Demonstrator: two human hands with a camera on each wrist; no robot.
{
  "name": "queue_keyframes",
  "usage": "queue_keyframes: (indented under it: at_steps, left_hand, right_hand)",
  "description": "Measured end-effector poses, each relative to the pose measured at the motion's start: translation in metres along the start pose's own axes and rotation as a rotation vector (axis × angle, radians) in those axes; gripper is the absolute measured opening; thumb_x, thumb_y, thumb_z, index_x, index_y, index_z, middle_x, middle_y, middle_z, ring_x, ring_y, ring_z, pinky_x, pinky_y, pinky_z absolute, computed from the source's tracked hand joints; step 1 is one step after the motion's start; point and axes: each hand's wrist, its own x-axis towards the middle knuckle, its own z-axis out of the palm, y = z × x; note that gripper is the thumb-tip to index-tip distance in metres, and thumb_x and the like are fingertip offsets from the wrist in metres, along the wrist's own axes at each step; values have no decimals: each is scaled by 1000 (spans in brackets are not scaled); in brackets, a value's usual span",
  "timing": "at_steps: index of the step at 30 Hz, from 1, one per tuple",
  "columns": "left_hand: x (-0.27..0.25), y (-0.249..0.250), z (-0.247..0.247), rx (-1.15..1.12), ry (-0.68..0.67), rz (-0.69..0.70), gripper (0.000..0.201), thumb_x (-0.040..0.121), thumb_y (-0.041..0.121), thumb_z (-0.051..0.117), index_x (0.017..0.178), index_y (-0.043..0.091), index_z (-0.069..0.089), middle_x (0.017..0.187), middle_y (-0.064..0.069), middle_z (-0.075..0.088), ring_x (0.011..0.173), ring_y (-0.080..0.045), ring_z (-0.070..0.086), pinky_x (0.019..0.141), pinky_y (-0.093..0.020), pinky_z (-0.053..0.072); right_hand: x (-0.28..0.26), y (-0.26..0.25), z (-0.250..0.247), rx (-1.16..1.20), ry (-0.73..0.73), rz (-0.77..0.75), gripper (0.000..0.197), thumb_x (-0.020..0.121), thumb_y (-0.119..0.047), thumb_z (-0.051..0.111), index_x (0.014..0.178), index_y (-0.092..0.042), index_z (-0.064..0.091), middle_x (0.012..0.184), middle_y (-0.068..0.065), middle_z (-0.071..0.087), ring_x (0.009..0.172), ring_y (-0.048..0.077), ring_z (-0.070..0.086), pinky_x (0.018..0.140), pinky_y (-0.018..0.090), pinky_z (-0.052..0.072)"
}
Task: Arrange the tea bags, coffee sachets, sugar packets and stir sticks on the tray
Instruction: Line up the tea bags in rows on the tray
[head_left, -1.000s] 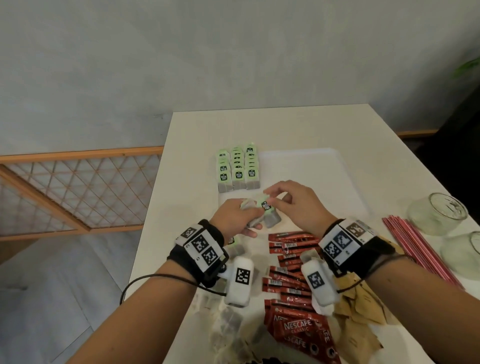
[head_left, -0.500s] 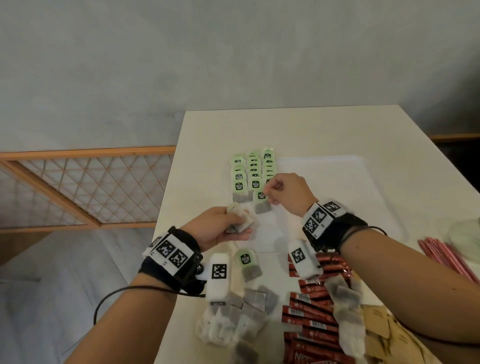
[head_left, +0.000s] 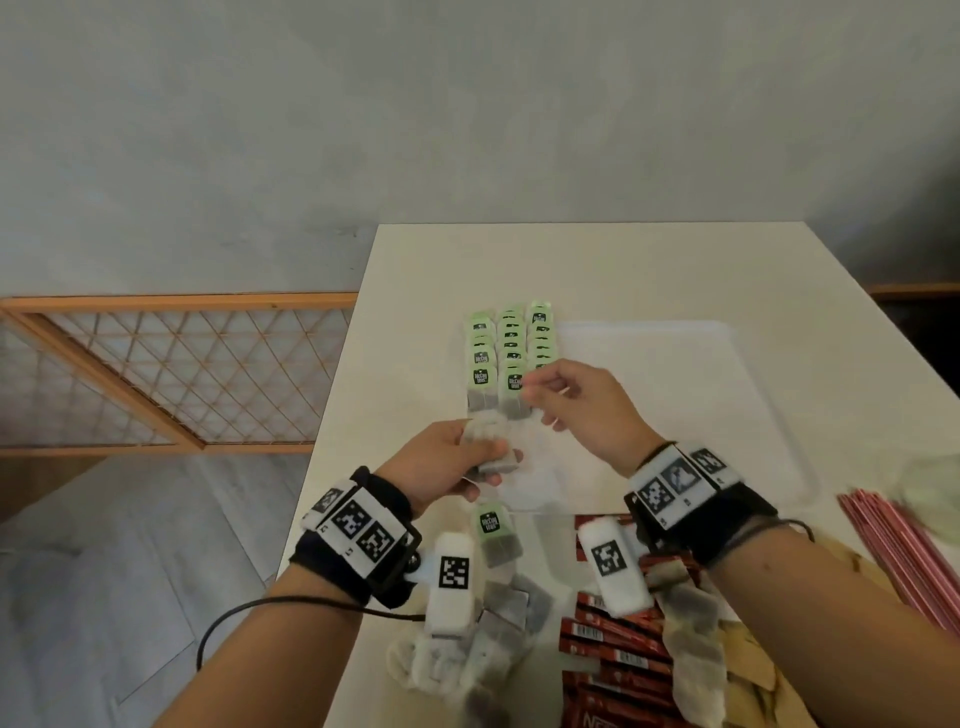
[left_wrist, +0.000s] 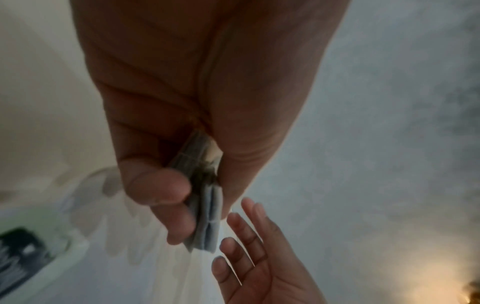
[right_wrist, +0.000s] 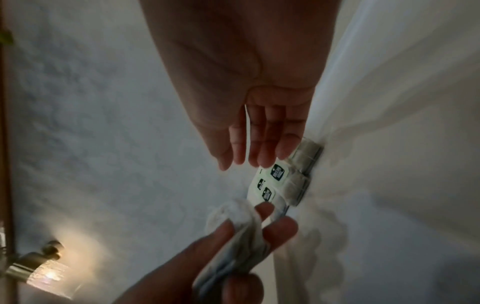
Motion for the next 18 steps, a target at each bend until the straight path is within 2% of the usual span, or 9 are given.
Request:
queue_keyframes:
  at_steps: [3, 6, 9, 11, 14, 16, 18]
  left_hand:
    - [-6, 3, 17, 105, -7, 27, 25, 93, 18, 64, 112, 2, 66, 106, -10, 74, 62, -8, 56, 49, -20, 44]
    - [-11, 4, 31, 131, 3, 55, 25, 89, 19, 69, 107, 2, 69, 97, -15, 73, 61, -7, 54, 50, -21, 43]
    - [-17, 5, 46, 108, 41, 105, 10, 87, 18, 72, 95, 13, 72, 76, -1, 68, 58, -6, 53, 49, -20, 43]
    - [-20, 5, 55, 98, 48, 134, 4, 87, 21, 72, 90, 20, 72, 71, 6, 67, 60, -4, 56, 50, -19, 45]
    - [-24, 4, 66, 56, 29, 141, 14, 89, 27, 70, 100, 21, 72, 79, 9, 71, 70, -3, 64, 58, -20, 52]
    - [-28, 3, 72, 9, 5, 143, 22, 90, 29, 68, 110, 19, 71, 88, 7, 73, 79, -5, 68, 64, -20, 54]
    - [-31, 2, 77, -22, -10, 152, 26, 91, 27, 67, 116, 17, 69, 89, 7, 73, 79, -4, 69, 63, -20, 54]
  right_hand:
    - [-29, 1, -2, 51, -107, -12, 14, 85, -23, 74, 98, -23, 73, 83, -1, 69, 65, 12, 63, 63, 28, 54]
    - [-45, 9, -8, 101, -67, 21, 14, 82, -20, 76, 95, -21, 72, 81, 2, 70, 63, 12, 63, 62, 26, 55]
    - [-59, 14, -16, 149, -20, 43, 20, 81, -16, 77, 99, -9, 71, 85, 16, 70, 63, 15, 64, 64, 28, 55]
    - [-68, 14, -21, 177, 2, 48, 22, 83, -14, 76, 101, -5, 70, 84, 19, 68, 62, 15, 65, 63, 27, 56]
    - [-80, 10, -29, 212, 31, 46, 20, 84, -11, 74, 103, -11, 69, 82, 10, 67, 63, 15, 65, 64, 28, 58]
    - [-87, 8, -33, 224, 44, 42, 21, 84, -11, 73, 105, -12, 69, 79, 9, 68, 64, 17, 66, 66, 31, 59]
    - [-94, 6, -36, 209, 57, 49, 22, 84, -15, 74, 105, -13, 68, 80, 10, 69, 66, 18, 67, 68, 33, 60]
